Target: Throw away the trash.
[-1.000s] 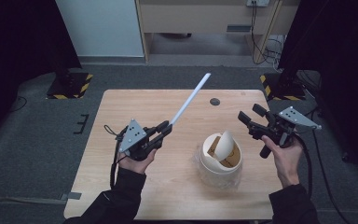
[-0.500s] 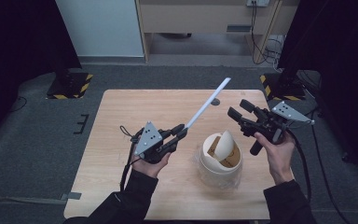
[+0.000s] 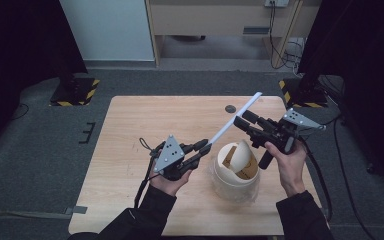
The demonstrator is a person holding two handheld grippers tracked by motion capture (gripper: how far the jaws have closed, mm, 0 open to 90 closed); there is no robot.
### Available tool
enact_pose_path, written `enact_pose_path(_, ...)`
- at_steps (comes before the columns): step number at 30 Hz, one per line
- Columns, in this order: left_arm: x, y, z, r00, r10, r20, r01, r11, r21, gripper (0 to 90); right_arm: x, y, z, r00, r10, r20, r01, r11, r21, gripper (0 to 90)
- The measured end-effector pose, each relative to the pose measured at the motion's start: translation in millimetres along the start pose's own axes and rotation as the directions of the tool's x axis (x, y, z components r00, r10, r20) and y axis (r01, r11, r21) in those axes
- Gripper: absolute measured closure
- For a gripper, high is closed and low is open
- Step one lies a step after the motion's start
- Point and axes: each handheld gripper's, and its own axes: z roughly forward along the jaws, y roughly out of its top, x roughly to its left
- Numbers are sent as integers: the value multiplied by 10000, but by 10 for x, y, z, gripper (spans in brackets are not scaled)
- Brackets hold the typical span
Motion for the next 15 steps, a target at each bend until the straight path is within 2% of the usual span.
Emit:
enact_pose_path(8,-45,-15,5,9998,56,216,-59,9999,147,789,39,-39,27,9950,614,-787,-603,9981,154,679)
enact_pose_path(11,-36,-38,-5,9997,-45,260,40,9998,182,785,64,-30,24,9866,982,-1306,-978,9952,97,730)
enact_pose_path(14,-13,-57,-40,9996,-173,202,168,9995,263,778,77,-35,25,9842,987,-1470,-989,9951,58,744)
enact_pose_path(15,1,-65,-63,9997,-209,141,204,9992,338,775,79,-37,24,9844,945,-1482,-958,9954,-18,787)
